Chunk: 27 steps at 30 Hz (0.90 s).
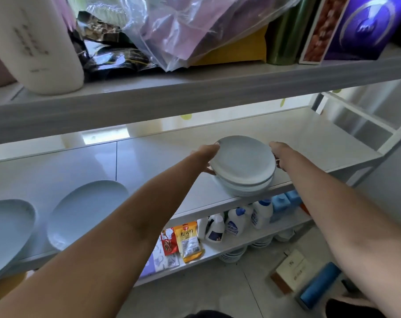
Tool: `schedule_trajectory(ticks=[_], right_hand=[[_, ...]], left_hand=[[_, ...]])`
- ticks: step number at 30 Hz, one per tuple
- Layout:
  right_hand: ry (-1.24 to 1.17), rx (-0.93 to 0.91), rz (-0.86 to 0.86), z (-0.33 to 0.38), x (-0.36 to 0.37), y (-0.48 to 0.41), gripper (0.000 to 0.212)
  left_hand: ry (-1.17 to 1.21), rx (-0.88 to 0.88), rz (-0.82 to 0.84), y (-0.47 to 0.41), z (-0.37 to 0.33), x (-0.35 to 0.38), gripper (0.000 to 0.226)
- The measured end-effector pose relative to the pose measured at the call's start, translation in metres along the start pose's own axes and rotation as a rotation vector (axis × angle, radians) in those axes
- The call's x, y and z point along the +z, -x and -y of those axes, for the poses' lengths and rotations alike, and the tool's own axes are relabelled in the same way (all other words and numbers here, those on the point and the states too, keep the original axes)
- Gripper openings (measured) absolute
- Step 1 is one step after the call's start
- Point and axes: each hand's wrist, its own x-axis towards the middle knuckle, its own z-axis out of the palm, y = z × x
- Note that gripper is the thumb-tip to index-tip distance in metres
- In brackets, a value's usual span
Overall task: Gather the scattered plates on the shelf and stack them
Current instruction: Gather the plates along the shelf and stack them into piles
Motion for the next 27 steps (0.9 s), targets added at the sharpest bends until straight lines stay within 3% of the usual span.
schedule_trajectory(ticks=[8,13,16,20,27], right_hand=[[0.028,0.051,0.058,0.002,0.001,0.0,0.035],[0.054,0.057,0.093,0.002,0.002,-0.002,0.037],[0.067,0.06,0.09,0.003,0.001,-0.001,0.031],[0.068,0.091,0.111,0.0,0.001,-0.008,0.048],[0.109,0.112,0.145,0.0,0.001,-0.003,0.03]], left_hand=[[-0.08,-0.044,-0.044,-0.031,0.008,0.013,0.079],[-0.395,-0.051,-0.144,-0.013,0.005,0.012,0.076],[-0.291,-0.131,-0.081,-0.006,0.003,0.01,0.069],[-0.122,-0.236,-0.007,0.001,0.009,0.013,0.074],[0.011,-0.221,0.059,-0.003,0.012,0.016,0.068]])
